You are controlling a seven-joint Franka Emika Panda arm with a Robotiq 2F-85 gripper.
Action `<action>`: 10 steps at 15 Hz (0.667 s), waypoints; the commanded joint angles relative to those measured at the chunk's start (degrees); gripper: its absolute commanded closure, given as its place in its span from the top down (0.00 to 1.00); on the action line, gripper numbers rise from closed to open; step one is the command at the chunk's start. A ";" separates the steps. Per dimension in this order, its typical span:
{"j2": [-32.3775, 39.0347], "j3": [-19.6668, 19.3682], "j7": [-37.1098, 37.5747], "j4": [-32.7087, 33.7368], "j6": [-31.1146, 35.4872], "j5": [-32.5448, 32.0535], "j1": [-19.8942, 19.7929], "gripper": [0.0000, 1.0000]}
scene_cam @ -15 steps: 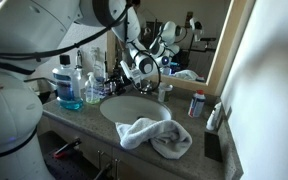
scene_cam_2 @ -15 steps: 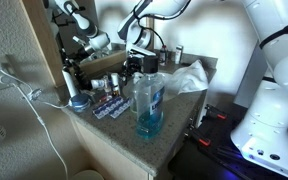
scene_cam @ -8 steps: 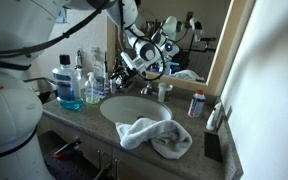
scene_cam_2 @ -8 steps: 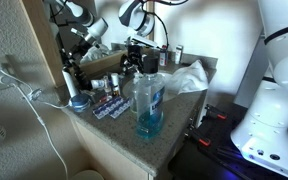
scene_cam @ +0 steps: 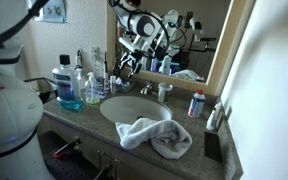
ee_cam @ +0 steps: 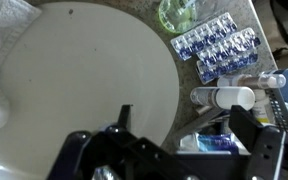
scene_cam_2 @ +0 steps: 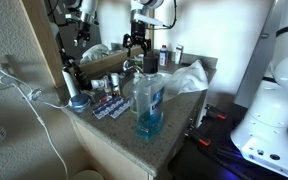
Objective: Move the white object near the white tube to the left
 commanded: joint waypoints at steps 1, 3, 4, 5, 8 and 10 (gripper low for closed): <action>-8.85 0.41 5.48 -4.83 6.66 -6.20 1.24 1.00; -11.90 0.96 8.71 -5.21 9.73 -10.67 1.70 1.00; -13.23 1.33 10.46 -5.43 11.33 -13.11 1.87 1.00; -14.63 1.73 12.15 -5.85 13.03 -15.59 1.92 1.00; -17.45 3.15 18.87 -6.93 18.43 -23.77 1.58 1.00; -18.67 4.04 24.56 -8.00 21.59 -29.56 1.00 1.00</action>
